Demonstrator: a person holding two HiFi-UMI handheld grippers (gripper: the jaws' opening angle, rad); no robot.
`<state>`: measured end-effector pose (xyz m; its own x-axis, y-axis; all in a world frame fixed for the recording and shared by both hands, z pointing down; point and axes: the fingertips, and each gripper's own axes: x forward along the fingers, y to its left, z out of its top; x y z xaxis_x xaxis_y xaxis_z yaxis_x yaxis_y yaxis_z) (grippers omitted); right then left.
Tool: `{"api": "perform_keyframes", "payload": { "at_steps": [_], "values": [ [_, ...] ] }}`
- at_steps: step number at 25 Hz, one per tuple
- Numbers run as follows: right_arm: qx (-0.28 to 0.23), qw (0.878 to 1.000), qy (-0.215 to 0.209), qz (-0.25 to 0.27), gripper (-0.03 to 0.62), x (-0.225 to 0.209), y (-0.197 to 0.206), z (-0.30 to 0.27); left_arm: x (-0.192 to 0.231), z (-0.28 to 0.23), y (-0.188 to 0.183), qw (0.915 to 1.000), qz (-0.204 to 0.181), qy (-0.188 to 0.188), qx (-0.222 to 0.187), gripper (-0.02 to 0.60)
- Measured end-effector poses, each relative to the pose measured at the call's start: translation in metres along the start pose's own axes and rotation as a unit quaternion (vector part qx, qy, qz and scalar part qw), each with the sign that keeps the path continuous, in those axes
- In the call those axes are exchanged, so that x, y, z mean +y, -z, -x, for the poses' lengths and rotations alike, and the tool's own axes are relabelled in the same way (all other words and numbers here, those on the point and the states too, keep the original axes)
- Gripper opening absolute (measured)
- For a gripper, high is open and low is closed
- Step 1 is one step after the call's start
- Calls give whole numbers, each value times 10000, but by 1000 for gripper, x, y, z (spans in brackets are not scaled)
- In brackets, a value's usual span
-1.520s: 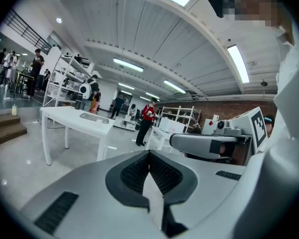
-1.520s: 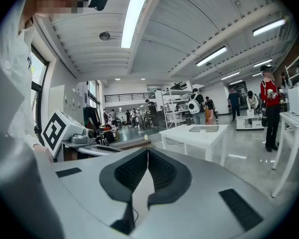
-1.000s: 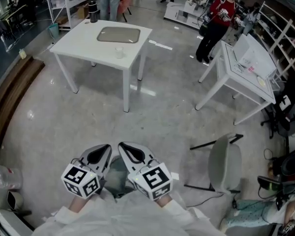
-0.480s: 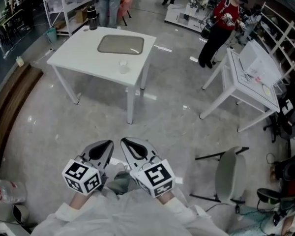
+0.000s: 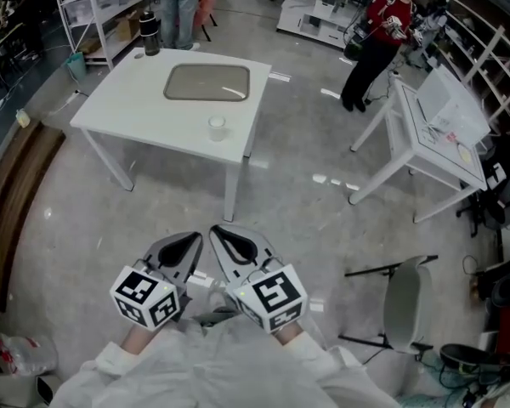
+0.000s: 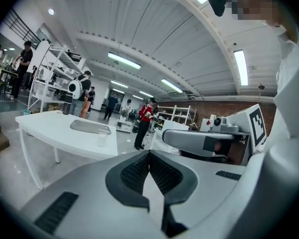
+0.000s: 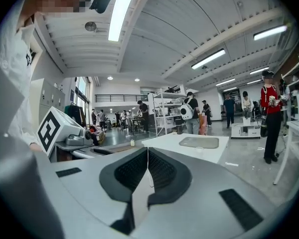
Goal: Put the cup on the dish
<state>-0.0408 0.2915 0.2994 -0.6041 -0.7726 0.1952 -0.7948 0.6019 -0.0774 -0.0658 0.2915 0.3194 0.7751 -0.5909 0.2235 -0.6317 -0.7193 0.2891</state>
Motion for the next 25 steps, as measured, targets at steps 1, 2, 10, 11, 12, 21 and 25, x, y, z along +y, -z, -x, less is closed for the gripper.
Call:
{"api": "perform_keyframes", "payload": {
  "at_steps": [1, 2, 10, 11, 12, 21, 25],
  "values": [
    [-35, 10000, 6, -26, 15, 0, -3, -5, 4, -2, -1, 10000, -19, 15, 14, 9],
    [-70, 10000, 19, -37, 15, 0, -6, -10, 8, -4, -2, 10000, -20, 28, 28, 9],
    [48, 9996, 200, -202, 15, -27, 5, -33, 38, -25, 3, 9998, 194, 34, 87, 9],
    [69, 9995, 189, -223, 15, -29, 6, -37, 42, -27, 2, 9998, 193, 31, 96, 9],
    [75, 9995, 164, -241, 15, -31, 7, -43, 46, -28, 0, 9998, 181, 23, 101, 9],
    [47, 9998, -46, -184, 15, -65, -6, -101, 100, -57, -26, 9997, 158, -201, 19, 9],
    [84, 9997, -85, -225, 15, -90, -17, -124, 122, -84, -37, 9994, 265, -236, 41, 9]
  ]
}}
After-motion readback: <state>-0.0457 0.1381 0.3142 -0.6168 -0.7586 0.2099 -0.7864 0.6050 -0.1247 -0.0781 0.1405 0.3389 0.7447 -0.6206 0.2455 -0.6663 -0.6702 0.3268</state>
